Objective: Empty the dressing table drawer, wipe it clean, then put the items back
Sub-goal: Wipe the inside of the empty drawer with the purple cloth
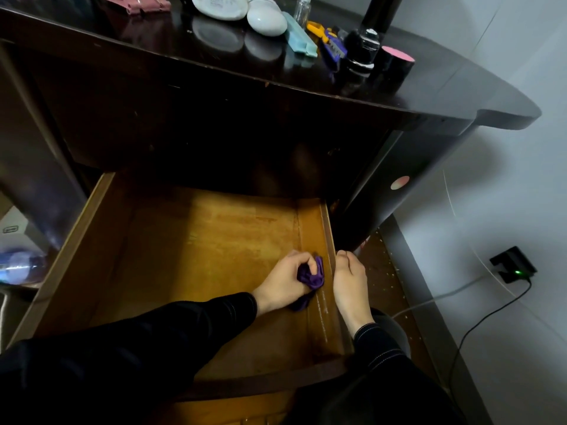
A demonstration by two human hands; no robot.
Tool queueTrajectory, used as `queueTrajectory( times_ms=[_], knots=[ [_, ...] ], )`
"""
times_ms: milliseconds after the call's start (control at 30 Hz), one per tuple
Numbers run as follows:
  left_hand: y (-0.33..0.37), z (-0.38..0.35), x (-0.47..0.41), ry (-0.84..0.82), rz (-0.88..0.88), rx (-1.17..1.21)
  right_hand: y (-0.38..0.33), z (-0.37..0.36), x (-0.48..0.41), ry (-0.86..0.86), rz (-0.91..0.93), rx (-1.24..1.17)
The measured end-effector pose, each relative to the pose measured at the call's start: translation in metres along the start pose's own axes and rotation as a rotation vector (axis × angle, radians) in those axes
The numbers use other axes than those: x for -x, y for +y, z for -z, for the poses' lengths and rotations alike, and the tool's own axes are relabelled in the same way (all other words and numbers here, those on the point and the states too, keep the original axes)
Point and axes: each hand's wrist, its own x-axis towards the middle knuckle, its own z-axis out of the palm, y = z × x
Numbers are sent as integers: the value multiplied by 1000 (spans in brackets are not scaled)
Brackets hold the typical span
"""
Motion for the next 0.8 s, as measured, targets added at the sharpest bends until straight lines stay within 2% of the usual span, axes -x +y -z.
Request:
queueTrajectory(
  times_ms=[133, 333, 500, 700, 800],
  knots=[
    [5, 8, -4, -58, 63, 64, -1, -1, 0, 0, 2, 8],
    [7, 0, -2, 46, -37, 37, 0, -1, 0, 0, -3, -2],
    [-1, 2, 4, -86, 64, 36, -1, 0, 1, -5, -4, 1],
    [16, 2, 2, 40, -71, 55, 1, 0, 0, 2, -6, -19],
    [11, -3, 7, 43, -83, 26, 1, 0, 0, -1, -12, -11]
  ],
)
